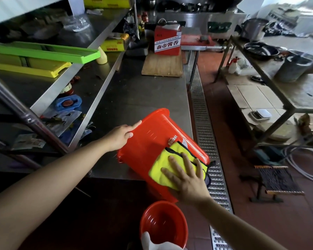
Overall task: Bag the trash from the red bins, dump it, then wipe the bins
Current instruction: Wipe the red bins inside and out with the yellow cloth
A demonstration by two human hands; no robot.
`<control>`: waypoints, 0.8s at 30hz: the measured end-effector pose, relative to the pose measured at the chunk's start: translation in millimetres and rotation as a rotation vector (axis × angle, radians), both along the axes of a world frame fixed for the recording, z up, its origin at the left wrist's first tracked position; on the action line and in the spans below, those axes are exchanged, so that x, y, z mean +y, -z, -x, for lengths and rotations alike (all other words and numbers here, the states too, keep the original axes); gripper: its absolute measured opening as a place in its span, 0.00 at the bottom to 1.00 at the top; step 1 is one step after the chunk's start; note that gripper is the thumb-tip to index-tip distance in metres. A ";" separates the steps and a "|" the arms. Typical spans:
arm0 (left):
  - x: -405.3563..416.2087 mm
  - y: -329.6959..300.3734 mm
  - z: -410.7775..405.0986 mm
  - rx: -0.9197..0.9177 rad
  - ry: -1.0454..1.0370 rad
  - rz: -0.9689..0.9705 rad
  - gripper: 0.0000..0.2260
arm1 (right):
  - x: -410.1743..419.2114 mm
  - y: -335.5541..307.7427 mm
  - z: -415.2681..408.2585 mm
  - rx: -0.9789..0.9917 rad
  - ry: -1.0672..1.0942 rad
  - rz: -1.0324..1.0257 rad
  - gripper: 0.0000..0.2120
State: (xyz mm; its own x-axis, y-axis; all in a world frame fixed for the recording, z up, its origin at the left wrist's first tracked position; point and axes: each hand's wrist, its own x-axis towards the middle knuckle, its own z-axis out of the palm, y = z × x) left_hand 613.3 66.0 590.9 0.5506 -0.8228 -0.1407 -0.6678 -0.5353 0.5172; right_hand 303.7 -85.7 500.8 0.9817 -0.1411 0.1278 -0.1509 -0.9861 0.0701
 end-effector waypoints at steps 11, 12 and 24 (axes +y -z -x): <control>-3.9 3.8 -7.9 0.057 0.021 0.095 0.24 | 42.3 -42.0 -129.2 0.054 0.087 -0.028 0.34; -3.8 4.8 -8.1 0.047 0.009 0.108 0.23 | 43.4 -43.6 -136.3 0.053 0.095 -0.029 0.34; 7.0 5.8 -4.6 0.054 0.062 0.072 0.28 | -4.0 -2.2 -1.0 -0.074 0.083 -0.046 0.39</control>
